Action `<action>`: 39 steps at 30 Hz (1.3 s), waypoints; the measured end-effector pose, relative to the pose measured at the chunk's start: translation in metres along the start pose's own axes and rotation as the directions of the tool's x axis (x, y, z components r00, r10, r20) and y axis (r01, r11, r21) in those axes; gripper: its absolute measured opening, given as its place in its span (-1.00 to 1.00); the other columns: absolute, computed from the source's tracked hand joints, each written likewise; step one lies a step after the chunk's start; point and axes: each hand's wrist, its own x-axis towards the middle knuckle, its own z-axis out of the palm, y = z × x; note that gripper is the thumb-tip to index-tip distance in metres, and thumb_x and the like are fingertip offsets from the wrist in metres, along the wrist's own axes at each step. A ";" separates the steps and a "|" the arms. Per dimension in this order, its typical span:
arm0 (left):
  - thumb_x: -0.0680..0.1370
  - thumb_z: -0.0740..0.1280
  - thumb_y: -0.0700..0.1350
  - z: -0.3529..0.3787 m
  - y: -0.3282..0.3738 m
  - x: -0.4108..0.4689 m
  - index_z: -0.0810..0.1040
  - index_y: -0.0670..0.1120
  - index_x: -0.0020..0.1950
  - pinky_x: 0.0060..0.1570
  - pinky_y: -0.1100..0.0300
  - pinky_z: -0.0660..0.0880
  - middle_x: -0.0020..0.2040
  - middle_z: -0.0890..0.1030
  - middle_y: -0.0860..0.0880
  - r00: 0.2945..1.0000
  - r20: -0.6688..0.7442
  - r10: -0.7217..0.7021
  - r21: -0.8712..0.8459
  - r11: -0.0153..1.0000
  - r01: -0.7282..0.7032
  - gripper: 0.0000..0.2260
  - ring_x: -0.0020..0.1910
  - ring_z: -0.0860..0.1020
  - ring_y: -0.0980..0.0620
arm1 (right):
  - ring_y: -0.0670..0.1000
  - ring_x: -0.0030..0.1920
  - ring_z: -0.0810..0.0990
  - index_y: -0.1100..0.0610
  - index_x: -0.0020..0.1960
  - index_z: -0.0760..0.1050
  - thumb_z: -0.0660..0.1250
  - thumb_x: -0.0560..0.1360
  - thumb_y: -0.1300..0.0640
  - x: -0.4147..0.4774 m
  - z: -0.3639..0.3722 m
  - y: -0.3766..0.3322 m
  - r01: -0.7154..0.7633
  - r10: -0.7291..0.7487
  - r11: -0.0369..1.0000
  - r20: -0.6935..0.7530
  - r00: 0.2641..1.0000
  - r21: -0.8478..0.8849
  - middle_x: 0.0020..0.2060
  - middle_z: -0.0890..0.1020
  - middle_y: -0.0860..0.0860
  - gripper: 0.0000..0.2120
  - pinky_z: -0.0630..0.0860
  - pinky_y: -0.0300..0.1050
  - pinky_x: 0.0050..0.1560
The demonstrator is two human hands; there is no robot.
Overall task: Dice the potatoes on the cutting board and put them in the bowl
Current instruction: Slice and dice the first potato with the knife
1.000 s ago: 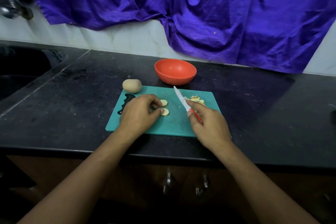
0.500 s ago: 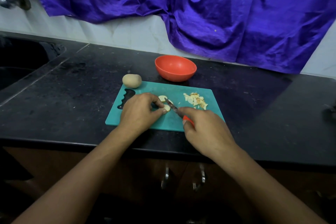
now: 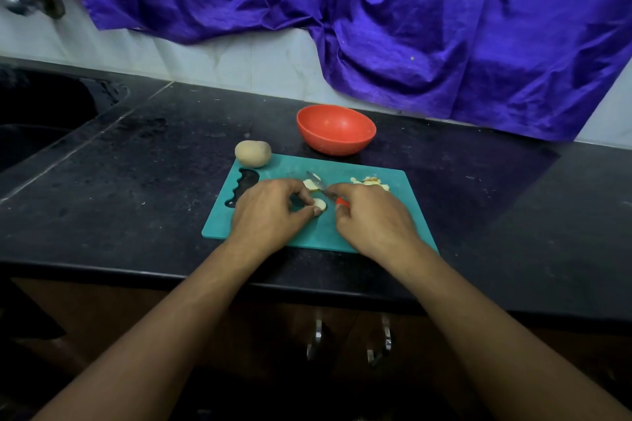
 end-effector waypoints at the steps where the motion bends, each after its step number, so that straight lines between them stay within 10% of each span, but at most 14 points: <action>1: 0.48 0.48 0.22 0.000 0.000 0.001 0.64 0.16 -0.08 -0.14 0.10 0.48 -0.25 0.54 0.18 1.000 0.012 0.006 0.005 1.000 -0.006 -0.83 -0.11 0.54 0.10 | 0.11 0.20 0.59 -0.21 0.46 0.45 0.21 0.62 0.04 0.000 0.000 0.002 -0.005 0.005 1.000 -0.013 1.000 0.025 0.24 0.63 -0.01 -0.58 0.52 0.01 0.05; 9: 0.49 0.44 0.28 0.004 0.001 0.010 0.52 0.16 -0.12 -0.09 0.07 0.52 0.02 0.67 0.14 0.999 0.038 0.016 0.055 0.998 -0.018 -0.76 0.00 0.60 0.06 | -0.04 -0.16 0.55 -0.22 0.45 0.44 0.22 0.65 0.02 -0.021 -0.010 0.017 -0.009 0.012 0.997 -0.033 0.999 0.078 -0.01 0.61 -0.11 -0.61 0.48 -0.08 -0.19; 31: 0.52 0.47 0.07 0.003 -0.005 0.003 0.70 0.15 -0.03 -0.06 0.05 0.59 -0.12 0.66 0.21 0.998 -0.023 0.052 0.013 0.999 -0.052 -0.94 -0.10 0.58 0.16 | 0.05 -0.09 0.56 -0.13 0.60 0.26 0.17 0.65 0.08 -0.034 0.007 -0.002 0.118 -0.121 0.980 -0.011 0.993 -0.160 -0.17 0.48 -0.06 -0.48 0.44 0.00 -0.15; 39: 0.51 0.48 0.07 0.003 -0.006 0.002 0.72 0.13 -0.03 -0.01 0.03 0.61 -0.09 0.69 0.21 0.999 -0.028 0.043 -0.024 0.999 -0.044 -0.92 -0.07 0.60 0.19 | -0.10 -0.21 0.53 -0.24 0.49 0.40 0.20 0.66 -0.01 -0.043 0.002 0.016 0.049 -0.036 0.990 -0.095 0.995 0.131 -0.03 0.65 -0.07 -0.59 0.46 -0.12 -0.20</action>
